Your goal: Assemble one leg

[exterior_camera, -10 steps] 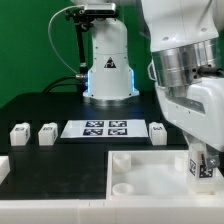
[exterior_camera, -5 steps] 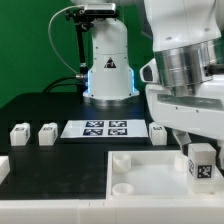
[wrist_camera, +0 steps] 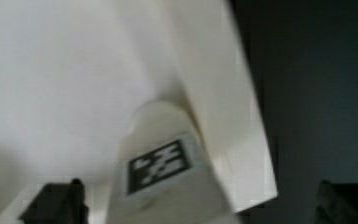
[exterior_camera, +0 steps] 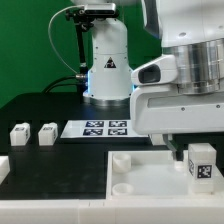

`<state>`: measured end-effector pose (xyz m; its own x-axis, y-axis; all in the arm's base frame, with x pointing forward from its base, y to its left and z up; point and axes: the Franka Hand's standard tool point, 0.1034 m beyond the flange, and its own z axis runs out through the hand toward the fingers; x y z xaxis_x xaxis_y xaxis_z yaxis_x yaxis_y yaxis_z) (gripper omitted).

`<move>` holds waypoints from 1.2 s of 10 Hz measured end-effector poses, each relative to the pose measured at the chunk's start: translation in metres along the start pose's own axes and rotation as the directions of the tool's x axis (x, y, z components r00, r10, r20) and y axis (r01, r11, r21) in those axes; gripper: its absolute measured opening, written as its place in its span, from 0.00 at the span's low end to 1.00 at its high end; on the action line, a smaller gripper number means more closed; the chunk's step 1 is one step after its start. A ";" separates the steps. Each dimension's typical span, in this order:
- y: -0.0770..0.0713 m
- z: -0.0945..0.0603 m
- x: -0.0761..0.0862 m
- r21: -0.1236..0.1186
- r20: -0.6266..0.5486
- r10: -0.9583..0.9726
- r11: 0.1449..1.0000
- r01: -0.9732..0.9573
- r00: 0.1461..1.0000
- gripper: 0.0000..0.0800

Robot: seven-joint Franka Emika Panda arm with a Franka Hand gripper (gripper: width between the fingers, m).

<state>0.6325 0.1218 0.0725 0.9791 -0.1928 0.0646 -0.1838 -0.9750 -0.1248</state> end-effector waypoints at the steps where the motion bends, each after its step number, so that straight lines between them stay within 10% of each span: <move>1: 0.007 -0.001 0.004 -0.026 -0.010 -0.202 0.979 0.201 0.979 0.81; 4: 0.012 0.001 0.006 -0.029 -0.027 -0.315 0.949 0.314 0.949 0.67; 6: 0.010 0.001 0.005 -0.015 -0.031 -0.117 0.993 0.117 0.993 0.36; 8: 0.010 0.002 0.005 0.001 -0.029 0.166 0.986 -0.166 0.986 0.36; 12: 0.009 0.003 0.004 0.027 0.013 0.793 0.609 -0.793 0.609 0.36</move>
Offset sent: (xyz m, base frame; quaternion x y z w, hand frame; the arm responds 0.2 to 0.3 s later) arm 0.0000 0.0000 0.0000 0.0000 0.0000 0.0000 1.0000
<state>0.6351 0.1124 0.0686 0.4518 -0.8892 -0.0726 -0.8859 -0.4376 -0.1537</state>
